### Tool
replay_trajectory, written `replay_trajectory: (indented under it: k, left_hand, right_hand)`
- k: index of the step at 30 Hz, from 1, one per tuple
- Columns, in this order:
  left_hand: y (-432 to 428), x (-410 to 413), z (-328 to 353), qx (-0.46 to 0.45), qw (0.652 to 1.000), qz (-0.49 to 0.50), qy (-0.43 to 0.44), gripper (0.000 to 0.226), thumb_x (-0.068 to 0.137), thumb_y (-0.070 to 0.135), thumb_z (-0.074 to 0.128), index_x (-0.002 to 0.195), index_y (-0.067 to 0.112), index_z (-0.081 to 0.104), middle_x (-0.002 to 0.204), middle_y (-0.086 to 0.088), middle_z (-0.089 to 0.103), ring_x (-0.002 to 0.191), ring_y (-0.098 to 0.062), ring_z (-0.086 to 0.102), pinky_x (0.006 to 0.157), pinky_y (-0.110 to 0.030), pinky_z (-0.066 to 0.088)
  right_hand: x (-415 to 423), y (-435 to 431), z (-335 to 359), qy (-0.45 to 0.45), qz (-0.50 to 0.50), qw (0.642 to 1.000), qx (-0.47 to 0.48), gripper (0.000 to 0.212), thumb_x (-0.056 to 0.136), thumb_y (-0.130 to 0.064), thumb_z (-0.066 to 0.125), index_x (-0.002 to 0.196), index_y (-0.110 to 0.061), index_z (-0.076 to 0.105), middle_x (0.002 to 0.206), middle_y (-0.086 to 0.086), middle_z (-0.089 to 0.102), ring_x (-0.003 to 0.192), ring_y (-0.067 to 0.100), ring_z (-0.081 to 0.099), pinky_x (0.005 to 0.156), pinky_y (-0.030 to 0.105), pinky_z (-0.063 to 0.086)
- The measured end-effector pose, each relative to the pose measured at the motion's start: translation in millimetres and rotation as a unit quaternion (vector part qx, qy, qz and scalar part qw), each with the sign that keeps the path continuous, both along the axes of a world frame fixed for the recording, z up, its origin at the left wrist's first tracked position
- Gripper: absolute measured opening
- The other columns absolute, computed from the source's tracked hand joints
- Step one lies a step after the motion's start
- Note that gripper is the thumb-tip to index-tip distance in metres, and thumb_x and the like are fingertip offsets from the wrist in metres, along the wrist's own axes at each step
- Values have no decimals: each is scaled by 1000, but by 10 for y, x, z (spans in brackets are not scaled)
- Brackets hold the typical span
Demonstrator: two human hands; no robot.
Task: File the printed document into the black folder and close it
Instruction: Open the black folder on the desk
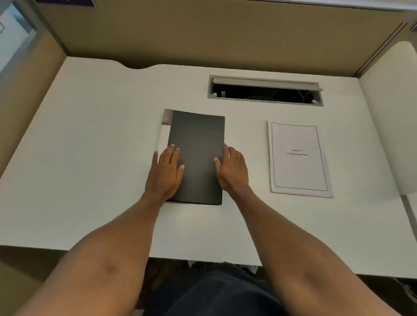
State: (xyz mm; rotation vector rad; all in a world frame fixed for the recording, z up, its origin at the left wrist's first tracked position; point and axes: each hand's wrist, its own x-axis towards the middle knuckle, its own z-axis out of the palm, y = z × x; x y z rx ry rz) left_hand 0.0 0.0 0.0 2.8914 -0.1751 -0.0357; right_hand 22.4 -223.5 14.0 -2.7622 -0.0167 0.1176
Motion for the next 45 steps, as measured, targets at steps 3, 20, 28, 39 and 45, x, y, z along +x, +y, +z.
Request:
replay_trajectory:
  k: [3, 20, 28, 39, 45]
  left_hand:
    - [201, -104, -75, -23, 999, -7, 33, 64, 108, 42, 37, 163, 13, 25, 172, -8, 21, 161, -24, 19, 132, -43, 16]
    - [592, -512, -333, 111, 981, -156, -20, 71, 91, 51, 71, 141, 2, 61, 147, -15, 60, 128, -37, 61, 104, -47, 54]
    - [597, -670, -445, 140, 973, -165, -76, 50, 96, 30, 72, 136, 1, 65, 141, -18, 65, 124, -40, 67, 95, -47, 61]
    - [698, -816, -344, -154, 985, -45, -62, 51, 108, 32, 37, 147, 3, 51, 151, -14, 56, 131, -30, 63, 107, -34, 47]
    - [730, -934, -325, -339, 938, 66, -17, 42, 112, 37, 29, 150, 22, 40, 148, 6, 52, 130, -3, 55, 105, -17, 50]
  right_hand:
    - [3, 130, -59, 30, 6, 1000, 7, 59, 105, -41, 39, 154, -9, 34, 152, 13, 45, 138, 32, 44, 119, 41, 33]
    - [-64, 433, -303, 82, 40, 994, -66, 55, 107, -44, 33, 151, -14, 38, 161, 11, 33, 147, 31, 34, 122, 42, 28]
    - [245, 258, -88, -20, -116, 982, 148, 50, 108, -39, 24, 103, -7, 63, 112, 14, 66, 105, 35, 59, 94, 45, 47]
    - [286, 492, -110, 44, -132, 972, 187, 51, 104, -32, 46, 149, -9, 42, 153, 13, 45, 141, 31, 44, 114, 44, 39]
    - [56, 1130, -297, 153, 45, 987, 4, 93, 97, -55, 57, 164, -16, 4, 172, 13, -2, 159, 32, 2, 129, 47, 14]
